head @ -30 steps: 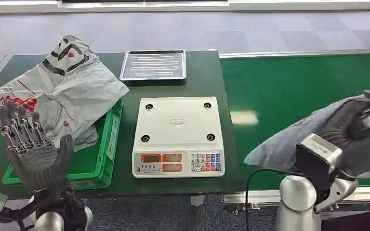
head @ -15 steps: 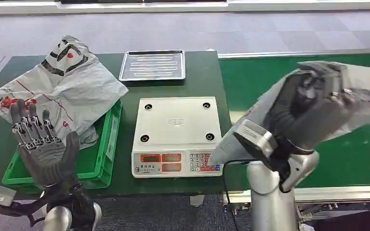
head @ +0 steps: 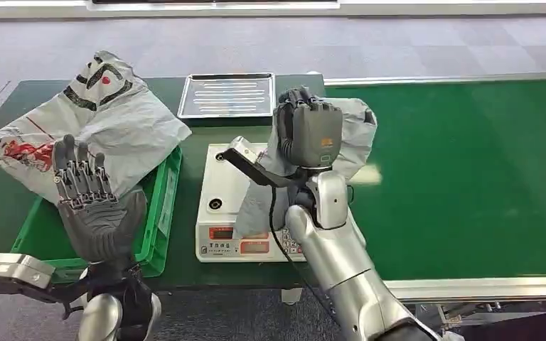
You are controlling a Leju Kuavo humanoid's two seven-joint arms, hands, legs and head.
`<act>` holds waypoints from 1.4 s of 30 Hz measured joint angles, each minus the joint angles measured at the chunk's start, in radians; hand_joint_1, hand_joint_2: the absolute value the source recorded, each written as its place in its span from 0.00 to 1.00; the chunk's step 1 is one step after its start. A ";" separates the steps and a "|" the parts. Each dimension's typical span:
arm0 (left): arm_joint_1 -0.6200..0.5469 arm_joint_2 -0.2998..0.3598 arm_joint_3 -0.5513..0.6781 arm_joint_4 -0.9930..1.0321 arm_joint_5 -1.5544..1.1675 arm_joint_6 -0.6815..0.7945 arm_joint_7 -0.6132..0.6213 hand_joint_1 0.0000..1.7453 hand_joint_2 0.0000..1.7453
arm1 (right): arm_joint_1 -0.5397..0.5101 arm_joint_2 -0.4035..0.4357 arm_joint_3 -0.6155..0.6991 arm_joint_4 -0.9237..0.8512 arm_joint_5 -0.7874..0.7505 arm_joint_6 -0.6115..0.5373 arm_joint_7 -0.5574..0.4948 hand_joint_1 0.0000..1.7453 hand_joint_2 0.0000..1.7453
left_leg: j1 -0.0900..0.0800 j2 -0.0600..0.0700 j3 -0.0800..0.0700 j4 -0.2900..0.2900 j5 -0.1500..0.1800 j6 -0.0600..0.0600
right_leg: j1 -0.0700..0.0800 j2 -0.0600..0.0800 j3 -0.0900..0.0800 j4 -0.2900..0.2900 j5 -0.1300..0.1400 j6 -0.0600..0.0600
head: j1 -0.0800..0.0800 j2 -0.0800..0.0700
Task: Moved the parcel from conveyor to table for the left to box.
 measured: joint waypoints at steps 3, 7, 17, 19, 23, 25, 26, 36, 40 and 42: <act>-0.001 0.000 0.000 0.005 0.000 0.001 -0.002 0.00 1.00 | -0.043 0.003 0.000 0.093 -0.007 0.010 0.037 0.00 1.00 | 0.000 0.001 0.000 0.000 0.000 0.000 | 0.000 0.000 0.000 0.000 0.000 0.000 | 0.000 0.000; -0.001 0.000 0.000 0.005 0.000 0.007 -0.002 0.00 1.00 | -0.104 0.005 0.003 0.237 -0.010 0.078 0.153 0.00 1.00 | 0.000 0.000 0.000 0.000 0.000 0.000 | 0.000 0.000 0.000 0.000 0.000 0.000 | 0.000 0.000; 0.004 0.000 0.003 -0.025 -0.006 0.009 0.020 0.00 1.00 | -0.160 0.006 0.018 0.352 -0.043 0.149 0.281 0.00 1.00 | 0.000 0.000 0.000 0.000 0.001 -0.001 | 0.000 0.000 0.000 0.000 0.000 0.000 | 0.000 0.000; 0.005 0.000 0.004 -0.027 -0.009 0.008 0.020 0.00 1.00 | -0.161 0.005 0.018 0.352 -0.042 0.159 0.291 0.00 1.00 | 0.000 0.000 0.000 0.000 0.000 -0.001 | 0.000 0.000 0.000 0.000 0.000 0.000 | 0.000 0.000; 0.015 0.000 0.005 -0.034 -0.014 0.008 0.019 0.00 1.00 | -0.161 0.000 0.017 0.352 -0.043 0.191 0.313 0.00 1.00 | 0.000 0.000 0.000 0.000 0.000 0.000 | 0.000 0.000 0.000 0.000 0.000 0.000 | 0.000 0.000; 0.016 0.000 0.005 -0.035 -0.016 0.008 0.019 0.00 1.00 | -0.161 -0.003 0.017 0.352 -0.049 0.209 0.321 0.00 1.00 | 0.000 0.000 0.000 0.000 0.000 0.000 | 0.000 0.000 0.000 0.000 0.000 0.000 | 0.000 0.000; 0.016 0.000 0.005 -0.036 -0.018 0.008 0.019 0.00 1.00 | -0.161 -0.004 0.017 0.353 -0.052 0.217 0.324 0.00 1.00 | 0.000 0.000 0.000 0.000 0.000 0.000 | 0.000 0.000 0.000 0.000 0.000 0.000 | 0.000 0.000; 0.019 0.000 0.006 -0.039 -0.025 0.008 0.024 0.00 1.00 | -0.160 -0.019 0.006 0.352 -0.080 0.259 0.316 0.00 1.00 | 0.000 0.000 0.000 0.000 0.000 0.000 | 0.000 0.000 0.000 0.000 0.000 0.000 | 0.000 0.000; 0.020 0.000 0.006 -0.039 -0.027 0.008 0.024 0.00 1.00 | -0.158 -0.022 0.001 0.349 -0.083 0.262 0.305 0.00 1.00 | 0.000 0.000 0.000 0.000 0.000 0.000 | 0.000 0.000 0.000 0.000 0.000 0.000 | 0.000 0.000; 0.022 0.000 0.006 -0.040 -0.030 0.009 0.024 0.00 1.00 | -0.151 -0.023 0.000 0.333 -0.089 0.251 0.283 0.00 1.00 | 0.000 0.000 0.000 0.000 0.000 0.000 | 0.000 0.000 0.000 0.000 0.000 0.000 | 0.000 0.000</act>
